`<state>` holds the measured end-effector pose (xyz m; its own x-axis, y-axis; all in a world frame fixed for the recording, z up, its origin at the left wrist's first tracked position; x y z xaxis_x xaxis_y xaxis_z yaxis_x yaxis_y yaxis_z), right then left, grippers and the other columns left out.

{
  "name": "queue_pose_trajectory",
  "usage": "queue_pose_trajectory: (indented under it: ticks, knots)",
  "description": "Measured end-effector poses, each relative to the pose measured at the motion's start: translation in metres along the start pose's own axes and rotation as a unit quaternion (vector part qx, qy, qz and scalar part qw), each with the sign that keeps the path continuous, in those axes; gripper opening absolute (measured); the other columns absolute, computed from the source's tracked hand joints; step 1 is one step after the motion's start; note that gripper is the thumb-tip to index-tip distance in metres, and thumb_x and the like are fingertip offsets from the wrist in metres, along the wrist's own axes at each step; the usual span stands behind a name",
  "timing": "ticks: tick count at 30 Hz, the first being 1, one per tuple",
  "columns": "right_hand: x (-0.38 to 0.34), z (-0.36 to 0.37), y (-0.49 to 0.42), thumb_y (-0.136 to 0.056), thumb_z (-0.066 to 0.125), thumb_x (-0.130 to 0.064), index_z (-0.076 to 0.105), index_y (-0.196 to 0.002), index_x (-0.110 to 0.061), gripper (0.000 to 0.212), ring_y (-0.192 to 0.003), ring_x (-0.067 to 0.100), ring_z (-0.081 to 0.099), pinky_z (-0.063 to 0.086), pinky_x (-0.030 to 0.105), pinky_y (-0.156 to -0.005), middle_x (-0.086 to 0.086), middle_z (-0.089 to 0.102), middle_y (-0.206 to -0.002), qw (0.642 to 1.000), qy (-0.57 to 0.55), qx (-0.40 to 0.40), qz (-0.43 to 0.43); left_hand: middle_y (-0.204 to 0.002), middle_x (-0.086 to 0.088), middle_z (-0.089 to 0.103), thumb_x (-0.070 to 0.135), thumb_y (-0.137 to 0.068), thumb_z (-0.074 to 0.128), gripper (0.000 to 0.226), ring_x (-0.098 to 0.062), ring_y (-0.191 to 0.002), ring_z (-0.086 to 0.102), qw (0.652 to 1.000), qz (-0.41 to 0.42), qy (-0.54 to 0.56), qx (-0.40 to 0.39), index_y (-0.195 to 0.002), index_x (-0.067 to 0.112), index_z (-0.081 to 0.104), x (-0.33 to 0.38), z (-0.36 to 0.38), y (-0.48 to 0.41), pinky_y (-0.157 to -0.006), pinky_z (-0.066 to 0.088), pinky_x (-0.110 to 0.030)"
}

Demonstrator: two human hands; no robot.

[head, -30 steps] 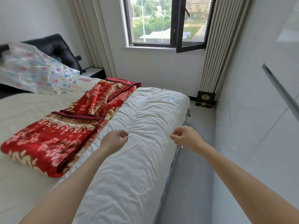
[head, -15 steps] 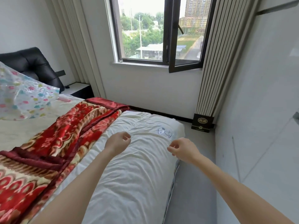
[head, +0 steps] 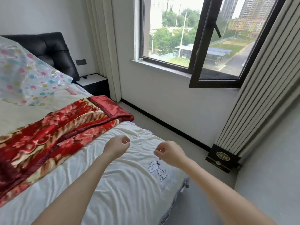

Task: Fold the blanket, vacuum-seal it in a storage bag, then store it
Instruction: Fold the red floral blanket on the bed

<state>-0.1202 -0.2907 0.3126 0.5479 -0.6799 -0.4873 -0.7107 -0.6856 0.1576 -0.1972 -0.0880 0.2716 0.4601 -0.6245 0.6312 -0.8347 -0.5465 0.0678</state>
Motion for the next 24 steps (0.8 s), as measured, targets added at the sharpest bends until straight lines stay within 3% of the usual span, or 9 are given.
queue_pose_trajectory:
  ticks: [2,6,11,16,20,24]
  knots:
    - [0.013,-0.013,-0.041,-0.088,0.057,-0.030,0.047,-0.059,-0.033,0.030,-0.071,0.012,0.055,0.045,0.024,-0.067,-0.002,0.069,-0.086,1.000,0.007,-0.015,-0.027,-0.107,0.006,0.067,0.031,-0.089,0.055,0.021,-0.013,-0.094,0.062,1.000,-0.026,0.001,0.008,-0.105,0.023,0.067,0.004,0.011,-0.032,-0.082,0.049,-0.030]
    - [0.045,-0.036,-0.127,-0.087,0.057,-0.030,0.050,-0.060,-0.032,0.028,-0.075,0.013,0.058,0.044,0.025,-0.069,-0.004,0.066,-0.079,0.997,0.007,-0.049,-0.063,-0.105,0.007,0.067,0.029,-0.088,0.054,0.020,-0.013,-0.096,0.061,0.997,-0.075,-0.007,0.030,-0.103,0.025,0.065,0.010,0.030,-0.110,-0.077,0.047,-0.028]
    - [0.085,-0.066,-0.246,-0.087,0.057,-0.032,0.047,-0.058,-0.035,0.031,-0.081,0.015,0.057,0.042,0.026,-0.066,-0.005,0.068,-0.088,0.993,0.012,-0.064,-0.097,-0.103,0.005,0.067,0.025,-0.088,0.054,0.016,-0.015,-0.094,0.061,0.993,-0.107,0.009,0.053,-0.097,0.021,0.067,0.032,0.055,-0.229,-0.079,0.046,-0.029]
    - [0.107,-0.089,-0.352,-0.089,0.058,-0.034,0.067,-0.080,-0.027,0.014,-0.079,0.015,0.053,0.039,0.024,-0.066,-0.010,0.056,-0.073,0.984,0.019,-0.117,-0.133,-0.097,0.005,0.066,0.025,-0.087,0.054,0.015,-0.017,-0.103,0.058,0.984,-0.161,0.025,0.074,-0.097,0.022,0.065,0.044,0.066,-0.329,-0.082,0.049,-0.031]
    - [0.118,-0.098,-0.433,-0.087,0.056,-0.028,0.069,-0.087,-0.015,0.019,-0.088,0.023,0.060,0.045,0.029,-0.071,0.003,0.068,-0.092,0.972,0.043,-0.143,-0.179,-0.100,0.005,0.067,0.027,-0.089,0.053,0.016,-0.014,-0.094,0.061,0.975,-0.197,0.020,0.098,-0.099,0.023,0.065,0.049,0.070,-0.387,-0.080,0.049,-0.029]
    - [0.131,-0.096,-0.518,-0.087,0.055,-0.030,0.068,-0.083,-0.021,0.017,-0.090,0.022,0.062,0.050,0.030,-0.078,0.001,0.071,-0.092,0.953,0.052,-0.194,-0.228,-0.099,0.007,0.067,0.025,-0.088,0.053,0.014,-0.012,-0.089,0.062,0.957,-0.251,0.021,0.146,-0.097,0.026,0.064,0.040,0.080,-0.438,-0.076,0.046,-0.028]
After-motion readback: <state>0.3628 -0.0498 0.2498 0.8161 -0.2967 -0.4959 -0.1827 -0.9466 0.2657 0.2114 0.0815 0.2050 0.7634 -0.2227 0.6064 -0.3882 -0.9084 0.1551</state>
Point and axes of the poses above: each hand's wrist, its own y-axis away from the middle knuckle, its own z-axis out of the palm, x = y × z, the point moved 5 cm from there along -y, towards the middle knuckle
